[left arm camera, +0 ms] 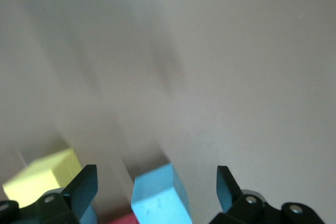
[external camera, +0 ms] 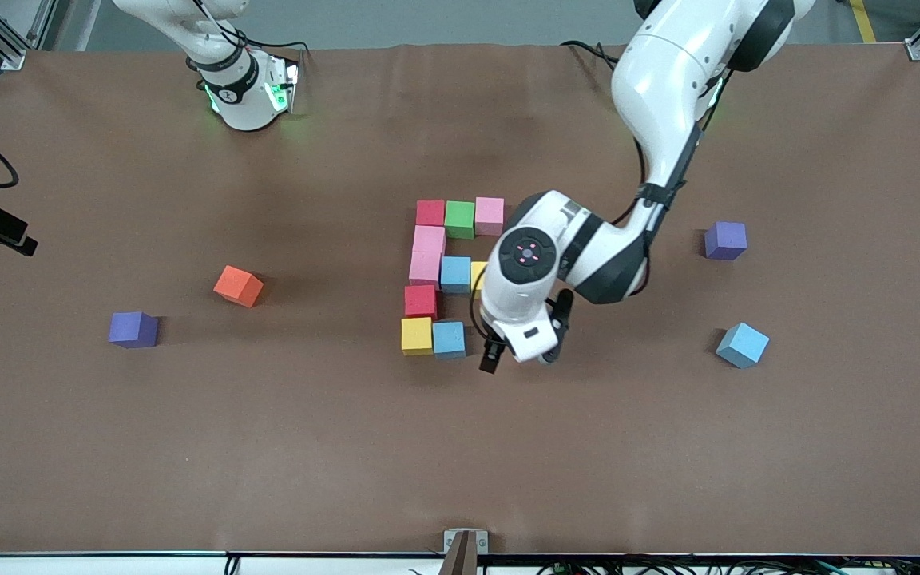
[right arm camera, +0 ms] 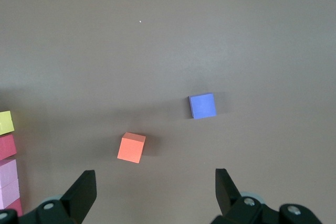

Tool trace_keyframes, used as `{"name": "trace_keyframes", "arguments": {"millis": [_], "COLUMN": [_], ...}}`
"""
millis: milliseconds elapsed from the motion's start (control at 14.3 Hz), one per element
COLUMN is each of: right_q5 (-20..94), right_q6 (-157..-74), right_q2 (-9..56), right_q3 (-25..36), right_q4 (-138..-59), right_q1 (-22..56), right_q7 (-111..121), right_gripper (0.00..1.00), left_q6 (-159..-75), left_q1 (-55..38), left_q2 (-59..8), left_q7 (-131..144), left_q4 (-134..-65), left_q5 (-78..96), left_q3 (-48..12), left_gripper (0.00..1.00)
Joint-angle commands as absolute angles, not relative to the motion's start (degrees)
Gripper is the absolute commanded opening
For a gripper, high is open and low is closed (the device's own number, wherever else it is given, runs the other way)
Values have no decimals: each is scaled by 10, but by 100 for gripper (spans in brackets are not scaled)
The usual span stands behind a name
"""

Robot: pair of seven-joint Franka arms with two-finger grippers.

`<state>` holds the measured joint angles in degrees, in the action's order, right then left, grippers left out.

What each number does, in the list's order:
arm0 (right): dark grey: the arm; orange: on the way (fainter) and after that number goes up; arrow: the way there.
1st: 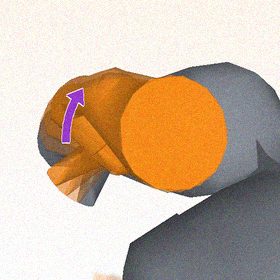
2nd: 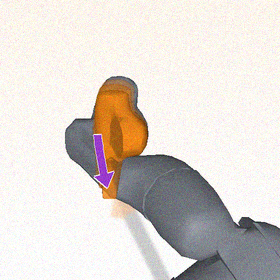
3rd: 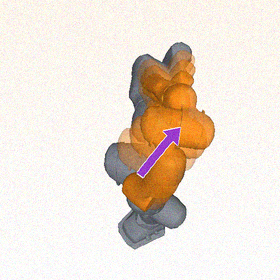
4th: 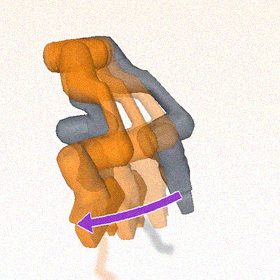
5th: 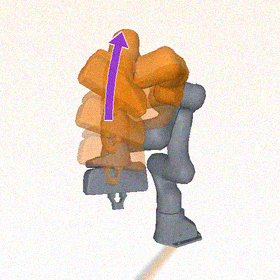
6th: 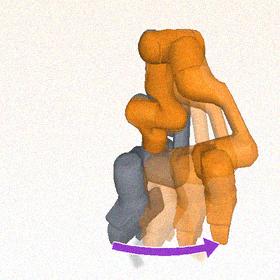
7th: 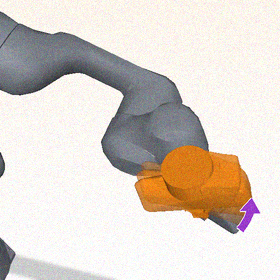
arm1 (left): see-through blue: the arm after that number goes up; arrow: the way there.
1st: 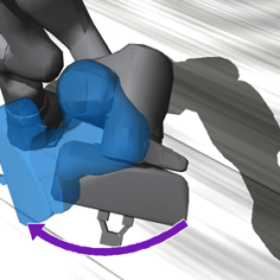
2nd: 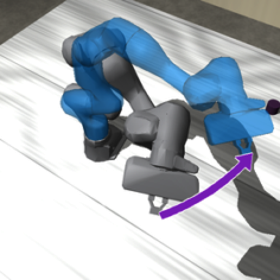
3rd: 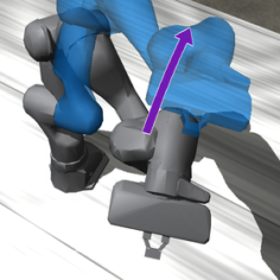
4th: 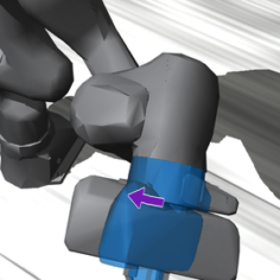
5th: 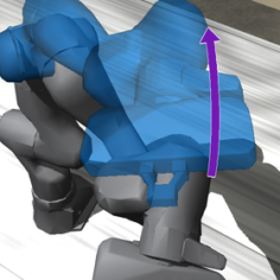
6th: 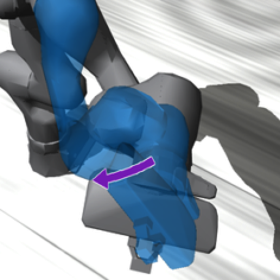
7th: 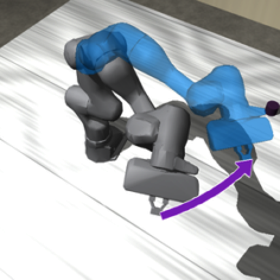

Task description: Arrange 11 blocks into digit 3

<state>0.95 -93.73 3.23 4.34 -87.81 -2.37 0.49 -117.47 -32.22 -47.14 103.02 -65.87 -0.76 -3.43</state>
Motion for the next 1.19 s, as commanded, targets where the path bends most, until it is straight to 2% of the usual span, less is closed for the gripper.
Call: {"name": "trace_keyframes", "arguments": {"millis": [0, 488, 906, 1116], "right_q5": [-4, -3, -9, -6], "right_q6": [-939, -938, -937, -936], "right_q2": [19, 19, 18, 18], "right_q3": [44, 44, 48, 42], "right_q4": [-880, -875, -875, -875], "right_q1": [-18, 8, 14, -9], "right_q7": [9, 8, 8, 59], "right_gripper": [100, 100, 100, 100], "left_q6": [-1153, -1087, -1102, -1105], "left_q1": [-282, -114, -18, 6], "left_q2": [-433, -356, -380, -377], "left_q7": [941, 554, 253, 119], "left_q4": [-671, -723, -729, -764], "left_q5": [-5, -10, -32, -51], "left_q3": [-33, -35, -35, -35], "left_gripper": [100, 100, 100, 100]}}
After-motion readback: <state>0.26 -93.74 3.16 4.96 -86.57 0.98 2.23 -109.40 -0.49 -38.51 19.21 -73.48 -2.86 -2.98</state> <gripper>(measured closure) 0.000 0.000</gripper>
